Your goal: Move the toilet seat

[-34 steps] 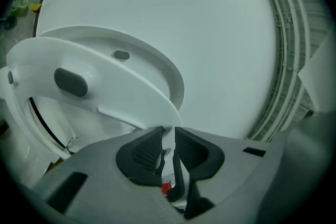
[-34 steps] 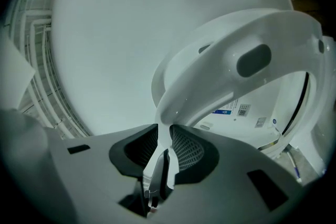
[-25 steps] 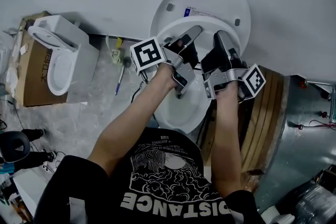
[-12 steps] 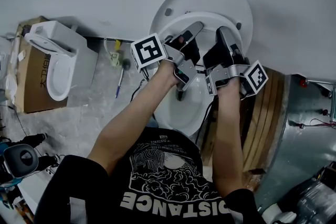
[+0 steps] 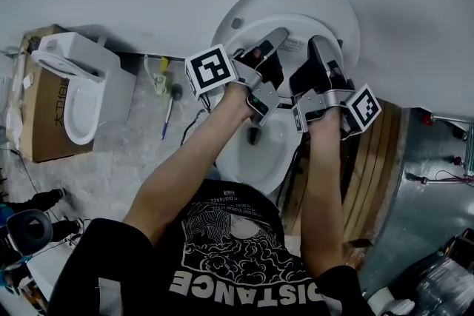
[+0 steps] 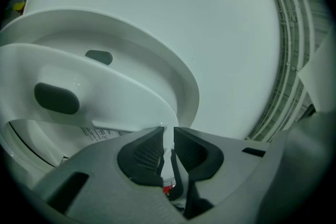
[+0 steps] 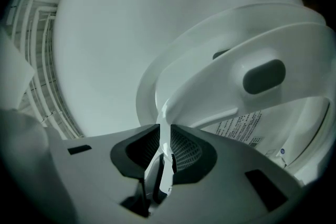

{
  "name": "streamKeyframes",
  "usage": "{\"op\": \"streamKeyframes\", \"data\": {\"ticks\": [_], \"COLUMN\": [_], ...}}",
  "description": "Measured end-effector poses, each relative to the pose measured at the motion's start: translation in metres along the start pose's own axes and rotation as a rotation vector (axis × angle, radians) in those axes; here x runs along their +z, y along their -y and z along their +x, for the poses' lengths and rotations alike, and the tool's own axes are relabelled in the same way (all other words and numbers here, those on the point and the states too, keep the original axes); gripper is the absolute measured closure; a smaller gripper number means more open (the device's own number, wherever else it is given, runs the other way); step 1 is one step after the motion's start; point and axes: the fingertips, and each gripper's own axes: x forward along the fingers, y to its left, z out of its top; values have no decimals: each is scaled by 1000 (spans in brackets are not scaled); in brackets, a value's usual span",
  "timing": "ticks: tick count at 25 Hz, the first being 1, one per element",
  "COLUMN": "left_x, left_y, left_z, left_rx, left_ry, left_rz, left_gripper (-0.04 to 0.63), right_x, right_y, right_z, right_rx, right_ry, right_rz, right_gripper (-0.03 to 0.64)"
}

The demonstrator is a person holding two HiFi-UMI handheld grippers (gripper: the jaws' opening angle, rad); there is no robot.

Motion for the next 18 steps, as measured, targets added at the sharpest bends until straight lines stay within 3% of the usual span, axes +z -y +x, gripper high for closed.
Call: {"op": "streamKeyframes", "data": {"ticks": [18], "left_x": [0], "left_y": [-5], "left_z": [2], "left_rx": [-5], "left_ry": [-12], "left_rz": [43], "left_gripper": [526], "right_x": [4], "right_y": [3], "right_z": [0], "right_rx": [10], "right_ry": [12], "right_rz": [-13], "right_gripper": [552]}}
